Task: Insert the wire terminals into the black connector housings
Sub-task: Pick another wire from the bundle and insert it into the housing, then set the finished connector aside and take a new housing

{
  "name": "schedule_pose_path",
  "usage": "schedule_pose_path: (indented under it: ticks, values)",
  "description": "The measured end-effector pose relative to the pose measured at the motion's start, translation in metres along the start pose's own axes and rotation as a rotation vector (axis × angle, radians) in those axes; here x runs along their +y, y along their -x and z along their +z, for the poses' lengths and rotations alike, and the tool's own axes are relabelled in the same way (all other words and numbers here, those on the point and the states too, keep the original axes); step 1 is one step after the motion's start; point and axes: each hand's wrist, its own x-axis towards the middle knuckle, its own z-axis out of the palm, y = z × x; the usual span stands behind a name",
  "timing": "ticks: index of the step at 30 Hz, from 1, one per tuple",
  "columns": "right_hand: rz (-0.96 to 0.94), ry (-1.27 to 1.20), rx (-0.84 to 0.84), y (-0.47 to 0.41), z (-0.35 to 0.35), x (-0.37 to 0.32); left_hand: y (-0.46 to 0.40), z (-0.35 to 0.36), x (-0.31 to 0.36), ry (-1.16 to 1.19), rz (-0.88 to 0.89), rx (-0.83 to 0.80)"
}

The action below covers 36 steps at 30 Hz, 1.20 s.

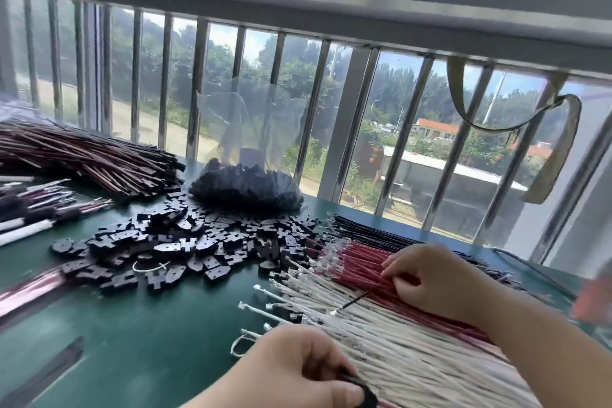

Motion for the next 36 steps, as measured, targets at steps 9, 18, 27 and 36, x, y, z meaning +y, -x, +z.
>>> schedule_pose_path:
  ticks: [9,18,27,36]
  values:
    - [-0.044,0.166,-0.049,0.021,-0.002,-0.007,0.004,0.002,0.0,0.036,-0.059,-0.015]
    - [0.08,0.091,0.364,0.025,-0.012,-0.014,0.005,0.004,0.002,0.062,-0.094,0.001]
    - [-0.01,-0.103,0.48,0.06,-0.032,-0.049,0.007,-0.004,0.005,0.066,-0.135,0.031]
    - [0.018,0.047,0.092,0.133,-0.016,-0.075,0.012,-0.007,0.007,0.014,-0.145,-0.134]
